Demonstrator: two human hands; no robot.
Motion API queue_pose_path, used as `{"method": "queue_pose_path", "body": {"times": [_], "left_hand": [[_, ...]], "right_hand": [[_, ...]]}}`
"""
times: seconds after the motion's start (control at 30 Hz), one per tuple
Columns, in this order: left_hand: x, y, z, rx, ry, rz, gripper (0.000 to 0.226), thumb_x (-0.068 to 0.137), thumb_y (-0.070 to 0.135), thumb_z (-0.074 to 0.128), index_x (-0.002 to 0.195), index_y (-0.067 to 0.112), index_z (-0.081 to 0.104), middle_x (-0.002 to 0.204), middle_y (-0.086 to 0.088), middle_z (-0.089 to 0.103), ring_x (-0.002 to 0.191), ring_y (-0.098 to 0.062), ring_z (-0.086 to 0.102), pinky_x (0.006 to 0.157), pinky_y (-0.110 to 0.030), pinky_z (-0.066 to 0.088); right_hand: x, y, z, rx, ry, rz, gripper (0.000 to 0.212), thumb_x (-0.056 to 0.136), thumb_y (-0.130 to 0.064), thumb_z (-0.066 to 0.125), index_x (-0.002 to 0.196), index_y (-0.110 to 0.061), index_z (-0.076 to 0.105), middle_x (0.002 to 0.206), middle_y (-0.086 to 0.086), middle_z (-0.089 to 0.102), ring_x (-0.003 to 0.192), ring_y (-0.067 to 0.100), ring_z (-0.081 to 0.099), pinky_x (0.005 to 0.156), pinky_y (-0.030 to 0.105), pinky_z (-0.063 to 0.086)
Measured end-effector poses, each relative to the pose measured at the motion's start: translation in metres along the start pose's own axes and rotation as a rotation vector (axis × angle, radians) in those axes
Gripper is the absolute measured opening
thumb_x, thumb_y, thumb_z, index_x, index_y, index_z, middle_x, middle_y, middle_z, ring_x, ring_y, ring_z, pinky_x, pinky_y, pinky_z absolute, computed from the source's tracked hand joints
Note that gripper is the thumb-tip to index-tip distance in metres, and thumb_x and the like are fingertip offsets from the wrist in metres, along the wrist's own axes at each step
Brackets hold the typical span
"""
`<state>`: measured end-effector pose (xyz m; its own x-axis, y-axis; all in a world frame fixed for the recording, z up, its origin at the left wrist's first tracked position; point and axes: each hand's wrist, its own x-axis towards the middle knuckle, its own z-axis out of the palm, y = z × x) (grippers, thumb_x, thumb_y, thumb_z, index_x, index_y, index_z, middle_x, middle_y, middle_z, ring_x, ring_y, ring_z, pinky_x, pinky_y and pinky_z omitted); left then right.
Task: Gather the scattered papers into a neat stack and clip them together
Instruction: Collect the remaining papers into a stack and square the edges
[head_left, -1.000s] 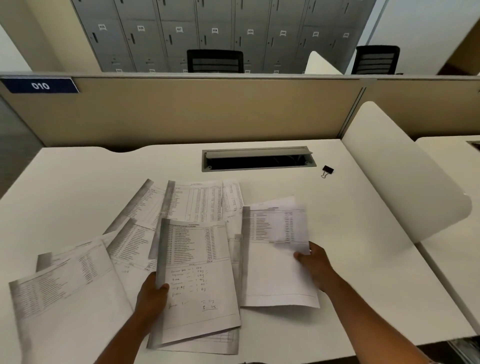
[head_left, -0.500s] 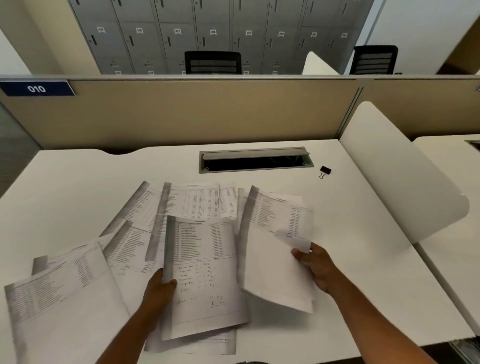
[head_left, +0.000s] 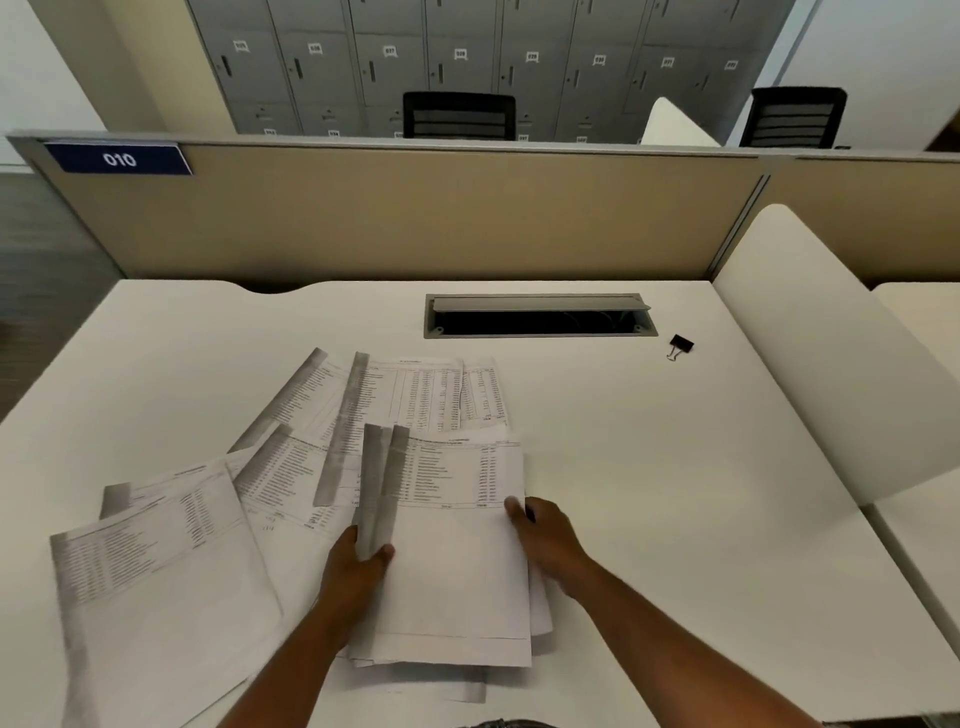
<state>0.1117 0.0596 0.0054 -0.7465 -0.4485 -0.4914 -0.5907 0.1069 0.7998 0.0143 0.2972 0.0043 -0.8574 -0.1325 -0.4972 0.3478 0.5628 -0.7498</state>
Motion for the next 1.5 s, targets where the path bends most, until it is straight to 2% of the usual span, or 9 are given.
{"method": "queue_pose_path", "body": {"times": [0.13,0.23,0.3,0.53,0.73,1.03,1.27,1.37,1.5], "left_hand": [[0.0,-0.005,-0.014,0.018,0.071,0.019,0.049,0.098,0.017,0.055,0.144,0.014,0.04,0.138,-0.008,0.051,0.118,-0.029,0.051,0.103,-0.044,0.042],[0.002,-0.012,-0.03,0.021,0.125,0.021,0.046,0.1,0.013,0.05,0.144,0.011,0.039,0.139,-0.012,0.05,0.12,-0.033,0.05,0.103,-0.047,0.04],[0.002,-0.017,-0.041,0.013,0.161,0.0,0.041,0.1,0.011,0.049,0.141,0.01,0.042,0.137,-0.015,0.052,0.109,-0.028,0.05,0.101,-0.047,0.041],[0.006,-0.038,-0.075,0.043,0.29,-0.082,0.043,0.1,0.011,0.048,0.142,0.008,0.042,0.141,-0.018,0.05,0.122,-0.039,0.049,0.105,-0.051,0.039],[0.006,-0.041,-0.08,0.057,0.287,-0.098,0.038,0.099,0.009,0.049,0.136,0.006,0.047,0.133,-0.019,0.055,0.104,-0.032,0.052,0.094,-0.043,0.043],[0.005,-0.05,-0.087,0.087,0.261,-0.122,0.036,0.099,0.01,0.048,0.135,0.007,0.047,0.132,-0.017,0.055,0.101,-0.026,0.048,0.101,-0.048,0.042],[0.009,-0.053,-0.084,0.148,0.263,-0.12,0.034,0.098,0.009,0.05,0.132,0.006,0.05,0.131,-0.018,0.057,0.11,-0.035,0.053,0.102,-0.048,0.041],[0.01,-0.053,-0.083,0.151,0.259,-0.108,0.032,0.098,0.008,0.05,0.129,0.007,0.052,0.127,-0.018,0.059,0.103,-0.032,0.053,0.101,-0.048,0.042],[0.009,-0.049,-0.08,0.139,0.263,-0.087,0.031,0.098,0.009,0.05,0.129,0.007,0.051,0.125,-0.016,0.059,0.1,-0.032,0.053,0.096,-0.045,0.044]], "right_hand": [[0.026,-0.011,-0.007,-0.14,0.254,0.05,0.047,0.097,-0.062,0.036,0.082,-0.024,0.06,0.097,0.007,0.07,0.089,0.024,0.065,0.085,0.039,0.054],[0.042,-0.024,-0.003,-0.251,0.276,0.068,0.052,0.094,-0.058,0.051,0.124,-0.017,0.063,0.129,0.011,0.058,0.116,0.03,0.061,0.1,0.04,0.05],[0.048,-0.036,0.006,-0.321,0.296,0.095,0.063,0.093,-0.059,0.056,0.135,-0.012,0.054,0.135,0.012,0.051,0.126,0.034,0.053,0.101,0.042,0.047],[0.067,-0.077,0.045,-0.392,0.325,0.229,0.089,0.068,-0.077,0.07,0.126,-0.012,0.049,0.133,0.011,0.046,0.126,0.034,0.047,0.102,0.05,0.04],[0.077,-0.082,0.06,-0.488,0.305,0.264,0.107,0.051,-0.081,0.077,0.127,-0.015,0.04,0.132,0.012,0.049,0.125,0.034,0.047,0.102,0.052,0.036],[0.087,-0.087,0.061,-0.228,0.166,0.13,0.047,0.069,-0.045,0.082,0.104,-0.02,0.063,0.108,0.0,0.072,0.096,0.025,0.069,0.086,0.035,0.056],[0.094,-0.08,0.025,-0.099,0.209,0.037,0.019,0.081,-0.036,0.067,0.084,-0.017,0.069,0.087,-0.003,0.073,0.086,0.023,0.069,0.073,0.029,0.054],[0.096,-0.07,0.01,-0.087,0.258,-0.036,0.018,0.087,-0.031,0.063,0.09,-0.015,0.071,0.09,-0.001,0.075,0.089,0.025,0.069,0.076,0.034,0.055],[0.093,-0.061,-0.015,-0.02,0.315,-0.109,0.027,0.097,-0.028,0.061,0.121,-0.017,0.069,0.12,0.005,0.071,0.112,0.029,0.065,0.097,0.04,0.053]]}}
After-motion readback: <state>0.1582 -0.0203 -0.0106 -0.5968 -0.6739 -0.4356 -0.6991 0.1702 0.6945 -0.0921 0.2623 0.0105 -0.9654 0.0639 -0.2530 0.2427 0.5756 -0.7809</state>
